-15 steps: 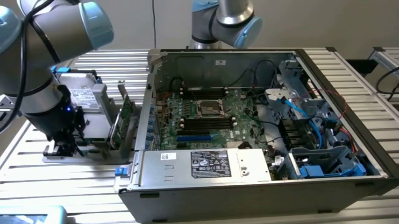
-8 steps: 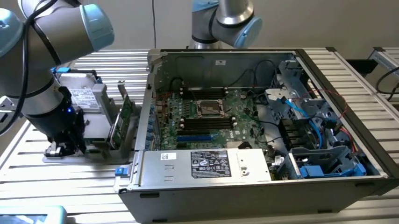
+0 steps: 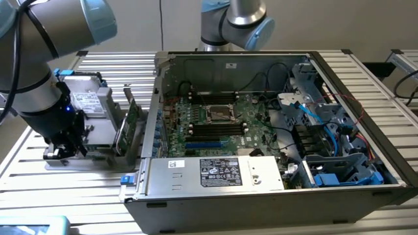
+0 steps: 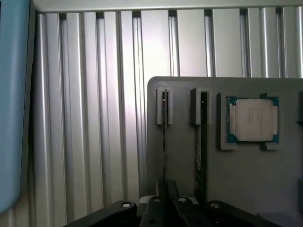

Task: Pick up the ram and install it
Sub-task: 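Pick up the ram and move it above insertion slot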

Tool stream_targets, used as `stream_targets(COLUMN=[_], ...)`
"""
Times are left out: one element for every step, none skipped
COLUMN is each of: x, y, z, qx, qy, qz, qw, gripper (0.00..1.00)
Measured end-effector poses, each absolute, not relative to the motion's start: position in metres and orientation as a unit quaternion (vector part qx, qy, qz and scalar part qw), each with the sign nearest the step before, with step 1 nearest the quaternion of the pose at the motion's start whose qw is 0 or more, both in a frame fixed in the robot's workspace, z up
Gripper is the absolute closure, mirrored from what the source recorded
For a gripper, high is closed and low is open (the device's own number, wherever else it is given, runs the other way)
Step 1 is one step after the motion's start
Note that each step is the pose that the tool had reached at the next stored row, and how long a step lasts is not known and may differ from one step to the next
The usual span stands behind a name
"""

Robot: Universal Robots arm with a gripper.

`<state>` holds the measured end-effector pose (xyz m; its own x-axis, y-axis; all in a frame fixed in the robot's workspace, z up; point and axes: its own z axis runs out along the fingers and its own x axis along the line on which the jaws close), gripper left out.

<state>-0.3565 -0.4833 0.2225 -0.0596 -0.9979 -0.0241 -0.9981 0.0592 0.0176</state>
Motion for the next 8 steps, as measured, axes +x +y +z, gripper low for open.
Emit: stream_targets(x=[-0.357,-0.357,-0.357,-0.357,-0.357,-0.357,-0.357,-0.357], y=[-0.483,-0.483,-0.483,-0.483,-0.483,-0.483,-0.483,-0.483], z=[0.227,0.232,0.236,0.241,0.245,0.249,0.254,0.258], qx=[-0.686,-0.686,-0.686,-0.686,-0.686,-0.686,-0.686,-0.686], qy=[0.728,0.728,0.728,0.728,0.728,0.728,0.728,0.728], qz=[0.014,0.014,0.014,0.014,0.014,0.014,0.014,0.014], qw=[0.002,0.002,0.002,0.002,0.002,0.002,0.002,0.002], gripper=[0.88,0.88,0.88,0.88,0.88,0.88,0.88,0.88])
